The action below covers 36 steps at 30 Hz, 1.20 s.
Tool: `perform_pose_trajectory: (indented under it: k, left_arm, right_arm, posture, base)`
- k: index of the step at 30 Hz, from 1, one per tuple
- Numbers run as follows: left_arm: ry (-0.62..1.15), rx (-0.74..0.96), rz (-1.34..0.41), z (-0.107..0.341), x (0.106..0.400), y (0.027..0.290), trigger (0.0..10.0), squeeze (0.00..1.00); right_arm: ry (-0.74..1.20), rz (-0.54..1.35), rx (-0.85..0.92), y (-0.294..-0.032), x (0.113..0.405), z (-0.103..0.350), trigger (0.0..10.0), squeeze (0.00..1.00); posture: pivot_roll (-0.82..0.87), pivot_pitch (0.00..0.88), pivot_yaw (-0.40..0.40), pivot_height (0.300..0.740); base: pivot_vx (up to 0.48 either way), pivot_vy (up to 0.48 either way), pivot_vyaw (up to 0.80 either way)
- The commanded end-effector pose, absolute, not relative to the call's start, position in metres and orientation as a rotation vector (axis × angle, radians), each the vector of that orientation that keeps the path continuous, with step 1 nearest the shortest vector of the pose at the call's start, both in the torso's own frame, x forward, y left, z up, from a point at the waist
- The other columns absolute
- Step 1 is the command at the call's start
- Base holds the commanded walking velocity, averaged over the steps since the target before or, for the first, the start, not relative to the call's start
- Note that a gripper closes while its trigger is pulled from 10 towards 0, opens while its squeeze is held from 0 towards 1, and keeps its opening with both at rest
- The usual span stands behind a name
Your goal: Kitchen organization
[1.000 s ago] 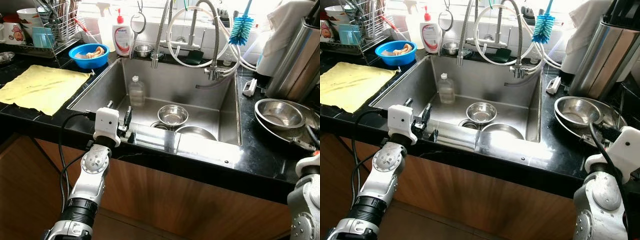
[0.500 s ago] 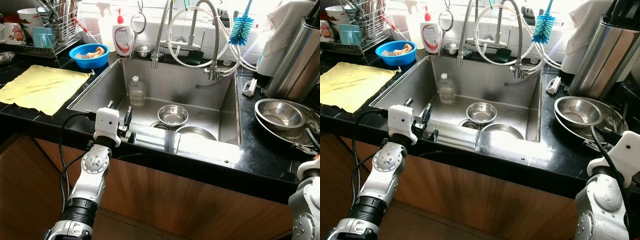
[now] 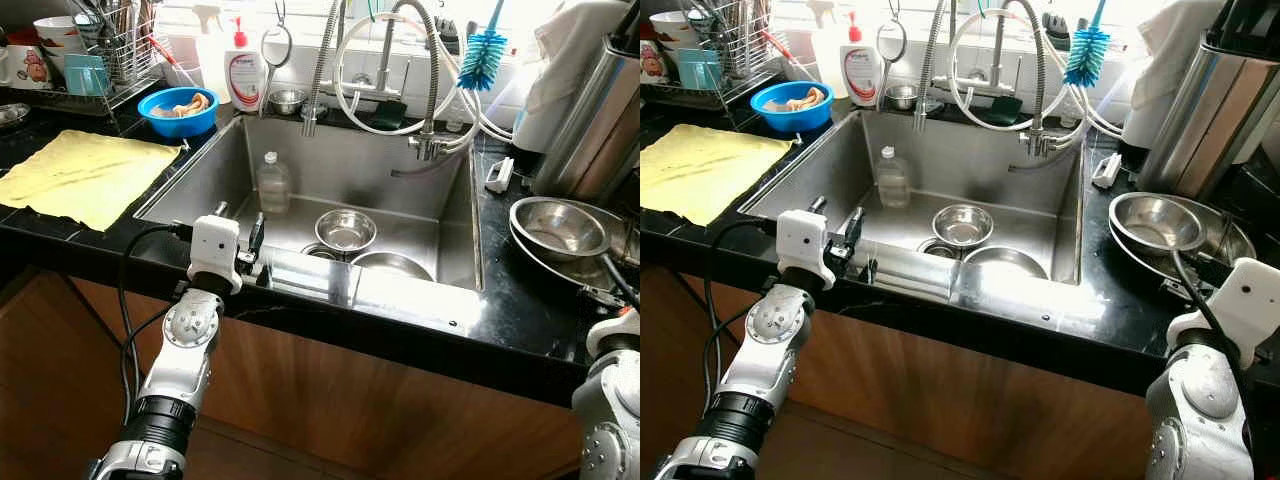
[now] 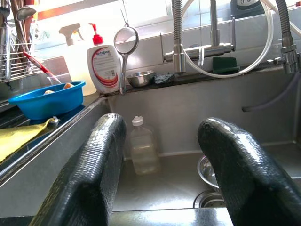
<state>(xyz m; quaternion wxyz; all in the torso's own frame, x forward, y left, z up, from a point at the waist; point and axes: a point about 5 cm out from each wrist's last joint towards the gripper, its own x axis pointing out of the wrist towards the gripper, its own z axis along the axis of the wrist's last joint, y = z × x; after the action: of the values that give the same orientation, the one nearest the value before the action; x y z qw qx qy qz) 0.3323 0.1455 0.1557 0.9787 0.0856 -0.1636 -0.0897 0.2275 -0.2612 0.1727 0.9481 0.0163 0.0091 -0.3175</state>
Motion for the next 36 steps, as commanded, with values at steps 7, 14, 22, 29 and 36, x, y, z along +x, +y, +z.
perform_pose_trajectory:
  k: [7,14,22,29,36]
  left_arm:
    - [-0.343,0.189,-0.191,0.159,0.332,0.143,10.0,0.0]
    - [-0.343,0.19,-0.189,0.158,0.332,0.143,10.0,0.0]
    - [-0.341,0.191,-0.187,0.158,0.332,0.144,10.0,0.0]
    - [-0.338,0.187,-0.192,0.157,0.332,0.143,10.0,0.0]
    - [-0.34,0.187,-0.192,0.158,0.332,0.144,10.0,0.0]
  right_arm:
    - [0.026,-0.634,0.03,-0.261,0.23,0.174,10.0,0.0]
    - [0.013,-0.372,-0.029,-0.229,0.244,0.181,10.0,0.0]
    - [0.007,-0.286,-0.224,-0.22,0.24,0.181,10.0,1.0]
    - [0.064,-0.316,-0.574,-0.234,0.235,0.182,10.0,1.0]
    - [0.138,-0.283,-0.671,-0.233,0.236,0.172,10.0,1.0]
  posture:
    - [-0.01,0.0,-0.022,0.74]
    - [-0.01,0.0,-0.023,0.74]
    - [-0.01,0.0,-0.024,0.74]
    - [-0.02,0.0,-0.024,0.74]
    - [-0.02,0.0,-0.024,0.74]
  base:
    - [0.0,0.0,0.0]
    - [0.0,0.0,0.0]
    - [0.0,0.0,0.0]
    - [0.0,0.0,0.0]
    - [0.0,0.0,0.0]
